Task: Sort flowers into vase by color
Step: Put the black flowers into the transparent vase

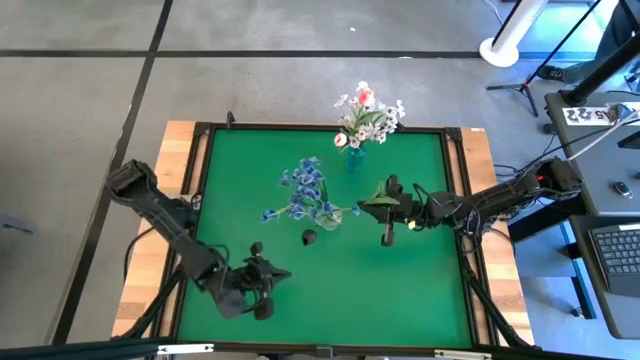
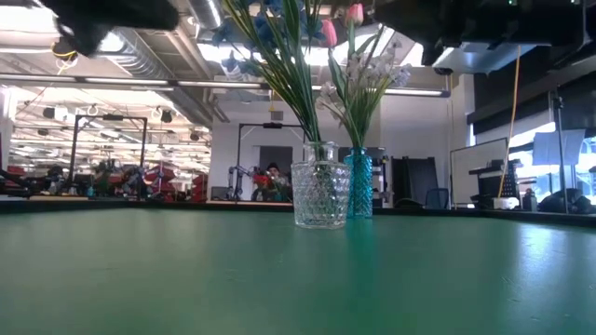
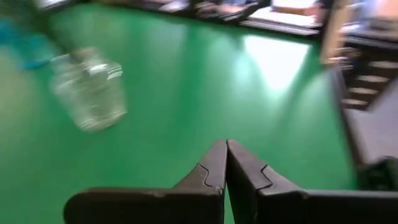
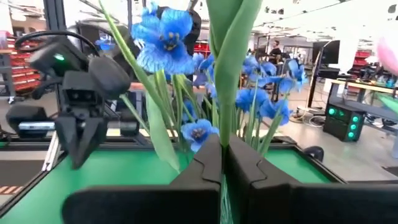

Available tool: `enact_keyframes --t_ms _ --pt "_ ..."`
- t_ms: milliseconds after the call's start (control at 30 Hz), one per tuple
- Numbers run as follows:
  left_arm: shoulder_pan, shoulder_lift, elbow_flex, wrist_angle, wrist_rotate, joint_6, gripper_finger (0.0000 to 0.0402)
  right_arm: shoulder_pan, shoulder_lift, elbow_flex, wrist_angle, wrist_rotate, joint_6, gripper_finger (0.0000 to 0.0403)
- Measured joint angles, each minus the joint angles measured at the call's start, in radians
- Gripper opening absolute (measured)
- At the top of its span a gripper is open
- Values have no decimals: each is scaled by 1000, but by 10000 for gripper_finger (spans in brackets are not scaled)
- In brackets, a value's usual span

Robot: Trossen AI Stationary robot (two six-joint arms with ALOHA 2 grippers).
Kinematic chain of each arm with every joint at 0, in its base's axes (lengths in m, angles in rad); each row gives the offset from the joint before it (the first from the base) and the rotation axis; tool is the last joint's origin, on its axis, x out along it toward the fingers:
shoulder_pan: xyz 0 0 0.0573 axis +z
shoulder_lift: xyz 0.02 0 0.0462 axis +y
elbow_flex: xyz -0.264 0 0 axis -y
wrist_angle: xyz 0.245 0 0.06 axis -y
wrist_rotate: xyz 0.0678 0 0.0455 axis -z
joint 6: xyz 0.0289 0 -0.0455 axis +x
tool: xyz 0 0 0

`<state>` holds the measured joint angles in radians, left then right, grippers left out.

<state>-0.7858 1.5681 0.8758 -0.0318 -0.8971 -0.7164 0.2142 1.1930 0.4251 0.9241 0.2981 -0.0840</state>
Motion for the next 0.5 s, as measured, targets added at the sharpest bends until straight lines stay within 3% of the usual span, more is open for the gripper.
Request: enact_keyframes --t_ms 167,267,367,500 --pt "72 0 -177 642 264 350 1 -44 26 8 11 -44 0 1" --pt "114 0 -270 906 366 449 1 -61 56 8 19 -86 9 1" --pt "152 0 -340 1010 385 437 0 -66 90 19 30 -91 9 1" --pt "190 0 -387 1018 384 351 0 -66 128 45 32 -89 -7 1"
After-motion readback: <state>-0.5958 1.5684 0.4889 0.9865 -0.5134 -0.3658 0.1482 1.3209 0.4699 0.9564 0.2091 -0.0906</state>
